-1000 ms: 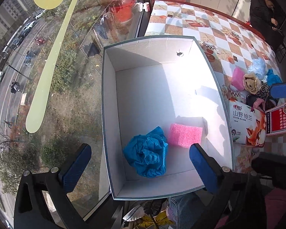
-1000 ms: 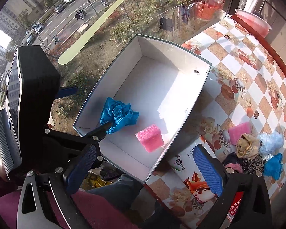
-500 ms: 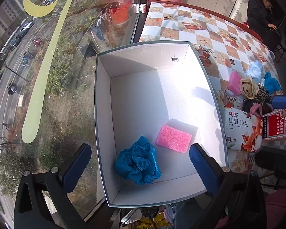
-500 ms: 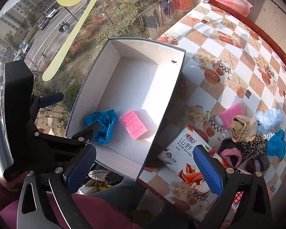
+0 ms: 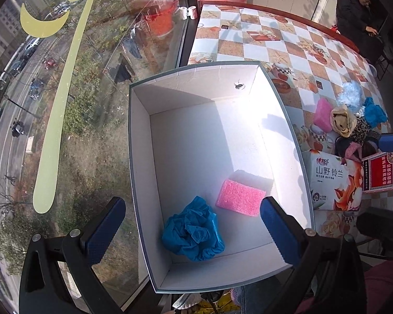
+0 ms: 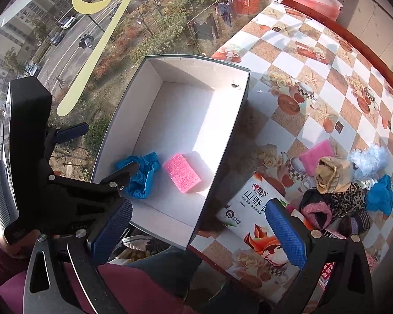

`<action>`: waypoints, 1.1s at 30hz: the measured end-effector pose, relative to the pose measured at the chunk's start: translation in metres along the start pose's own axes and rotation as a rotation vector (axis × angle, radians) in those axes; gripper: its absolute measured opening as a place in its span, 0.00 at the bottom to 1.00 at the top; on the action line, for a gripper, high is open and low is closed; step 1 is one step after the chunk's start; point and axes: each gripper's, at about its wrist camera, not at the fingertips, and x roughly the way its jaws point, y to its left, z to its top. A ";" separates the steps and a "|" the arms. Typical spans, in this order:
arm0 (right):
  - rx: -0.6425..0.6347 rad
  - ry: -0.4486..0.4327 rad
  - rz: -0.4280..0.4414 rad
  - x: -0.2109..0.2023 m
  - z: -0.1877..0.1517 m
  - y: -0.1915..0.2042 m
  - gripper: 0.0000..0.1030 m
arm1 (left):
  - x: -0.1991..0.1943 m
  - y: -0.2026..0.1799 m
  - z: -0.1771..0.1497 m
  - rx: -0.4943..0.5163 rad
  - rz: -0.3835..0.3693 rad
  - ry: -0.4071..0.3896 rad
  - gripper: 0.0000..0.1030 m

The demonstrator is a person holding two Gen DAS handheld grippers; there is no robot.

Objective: Organize soft objects
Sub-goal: 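Move both tools back to the pile of soft items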

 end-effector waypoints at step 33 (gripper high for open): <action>0.877 -0.141 -0.202 -0.128 -0.163 -0.297 1.00 | 0.051 -0.217 0.124 0.376 -0.283 0.153 1.00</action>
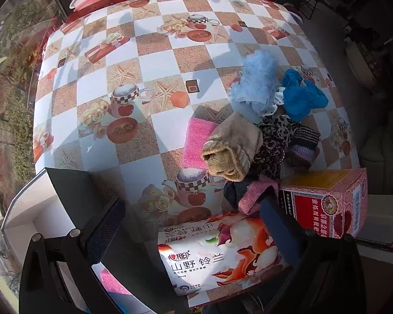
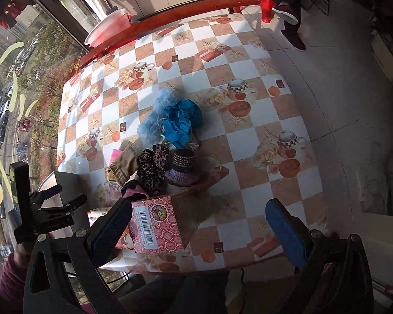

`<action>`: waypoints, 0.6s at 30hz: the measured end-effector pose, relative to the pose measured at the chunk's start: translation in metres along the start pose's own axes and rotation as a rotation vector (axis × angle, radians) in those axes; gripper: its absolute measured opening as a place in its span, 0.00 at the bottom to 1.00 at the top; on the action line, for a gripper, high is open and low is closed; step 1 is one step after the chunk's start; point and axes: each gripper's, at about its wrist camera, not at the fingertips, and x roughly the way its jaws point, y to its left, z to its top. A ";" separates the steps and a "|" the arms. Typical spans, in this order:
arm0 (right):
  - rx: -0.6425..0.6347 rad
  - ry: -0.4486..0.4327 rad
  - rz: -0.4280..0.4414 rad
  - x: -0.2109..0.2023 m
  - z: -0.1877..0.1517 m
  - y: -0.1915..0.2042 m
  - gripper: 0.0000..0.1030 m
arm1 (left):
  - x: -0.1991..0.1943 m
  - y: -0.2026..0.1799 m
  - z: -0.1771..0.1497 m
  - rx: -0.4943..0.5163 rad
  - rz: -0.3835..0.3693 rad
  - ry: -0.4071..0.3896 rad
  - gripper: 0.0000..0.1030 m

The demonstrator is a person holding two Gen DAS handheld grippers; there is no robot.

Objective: Organize soft objects
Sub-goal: 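Move both tools back to the pile of soft items, then grasp the beige knit glove with the left tool while the right tool grasps a blue shoe cover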

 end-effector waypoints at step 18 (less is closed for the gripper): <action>-0.198 0.243 0.070 0.186 0.112 0.043 1.00 | 0.088 -0.041 0.061 -0.040 0.093 0.193 0.98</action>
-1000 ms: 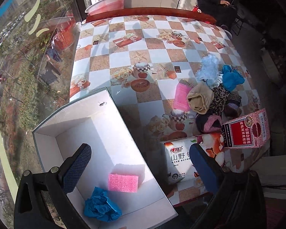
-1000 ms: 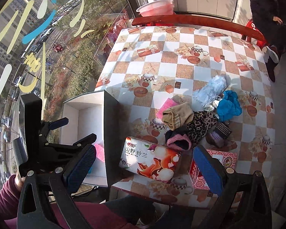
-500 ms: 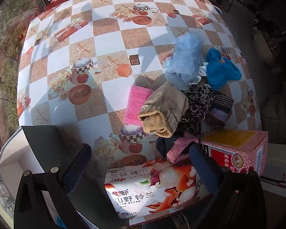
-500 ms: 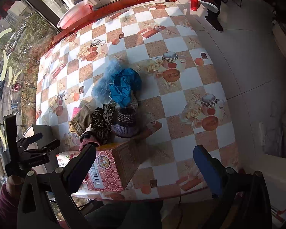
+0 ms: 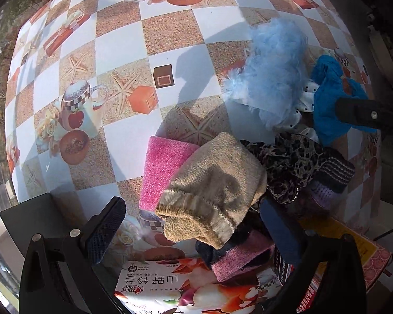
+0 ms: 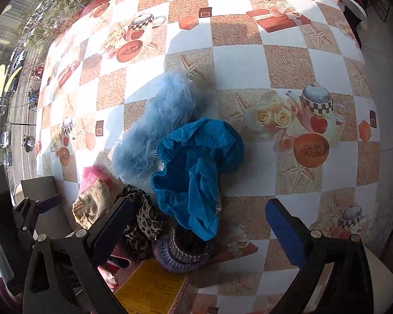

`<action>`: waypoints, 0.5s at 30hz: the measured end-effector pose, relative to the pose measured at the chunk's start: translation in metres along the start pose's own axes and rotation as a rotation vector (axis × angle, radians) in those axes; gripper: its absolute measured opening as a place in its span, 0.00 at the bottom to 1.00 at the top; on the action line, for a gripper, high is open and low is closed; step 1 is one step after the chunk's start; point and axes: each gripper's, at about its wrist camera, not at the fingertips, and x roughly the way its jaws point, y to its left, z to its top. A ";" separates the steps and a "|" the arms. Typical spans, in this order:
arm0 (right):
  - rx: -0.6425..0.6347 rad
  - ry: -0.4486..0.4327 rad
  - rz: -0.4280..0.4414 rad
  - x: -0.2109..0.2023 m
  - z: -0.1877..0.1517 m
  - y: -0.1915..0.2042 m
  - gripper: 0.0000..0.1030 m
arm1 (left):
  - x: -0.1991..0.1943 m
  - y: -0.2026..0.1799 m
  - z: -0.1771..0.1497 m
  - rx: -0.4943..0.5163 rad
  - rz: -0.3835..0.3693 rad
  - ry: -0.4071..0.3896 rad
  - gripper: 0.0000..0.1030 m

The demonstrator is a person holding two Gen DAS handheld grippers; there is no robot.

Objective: Organize soft objects
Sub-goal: 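Grasp the beige knit glove with the left tool while the right tool grasps a blue shoe cover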

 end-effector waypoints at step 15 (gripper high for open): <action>-0.006 -0.043 0.076 -0.013 -0.011 -0.016 0.22 | -0.024 0.014 -0.007 -0.039 -0.035 -0.069 0.19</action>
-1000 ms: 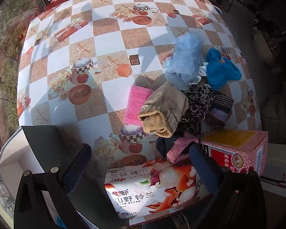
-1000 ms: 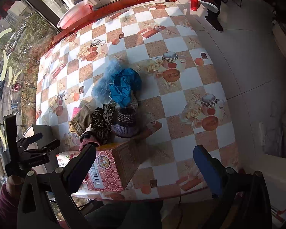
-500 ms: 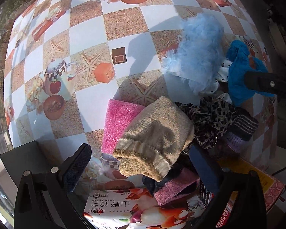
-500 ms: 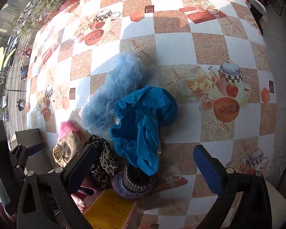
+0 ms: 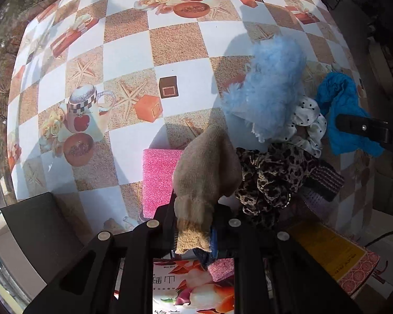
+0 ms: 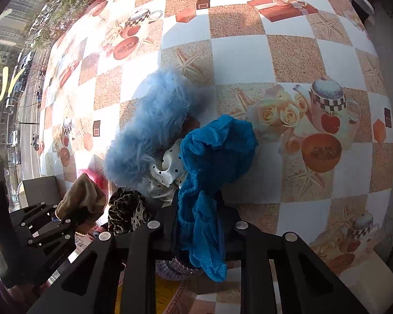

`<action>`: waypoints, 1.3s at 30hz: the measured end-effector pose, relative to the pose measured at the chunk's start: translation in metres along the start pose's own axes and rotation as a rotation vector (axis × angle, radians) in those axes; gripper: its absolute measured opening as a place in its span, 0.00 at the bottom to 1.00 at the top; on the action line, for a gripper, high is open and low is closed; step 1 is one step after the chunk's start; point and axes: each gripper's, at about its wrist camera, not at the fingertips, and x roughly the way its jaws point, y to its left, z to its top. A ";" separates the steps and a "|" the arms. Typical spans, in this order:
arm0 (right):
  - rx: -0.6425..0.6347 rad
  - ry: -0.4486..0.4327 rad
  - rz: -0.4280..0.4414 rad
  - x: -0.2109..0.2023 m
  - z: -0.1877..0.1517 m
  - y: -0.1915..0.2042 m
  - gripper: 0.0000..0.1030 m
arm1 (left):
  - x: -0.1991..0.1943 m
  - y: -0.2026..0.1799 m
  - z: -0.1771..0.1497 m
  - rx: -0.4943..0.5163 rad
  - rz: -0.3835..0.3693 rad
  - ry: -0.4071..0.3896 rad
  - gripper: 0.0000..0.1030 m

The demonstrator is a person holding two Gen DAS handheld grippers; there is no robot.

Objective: Organize soft objects
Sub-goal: 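Grasp the beige knit glove with the left tool while the right tool grasps a blue shoe cover, then carry the beige glove and blue shoe cover with both tools into the white box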

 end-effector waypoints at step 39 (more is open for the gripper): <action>-0.109 -0.115 0.069 -0.088 -0.131 0.147 0.22 | -0.116 0.036 -0.153 0.056 0.069 -0.266 0.19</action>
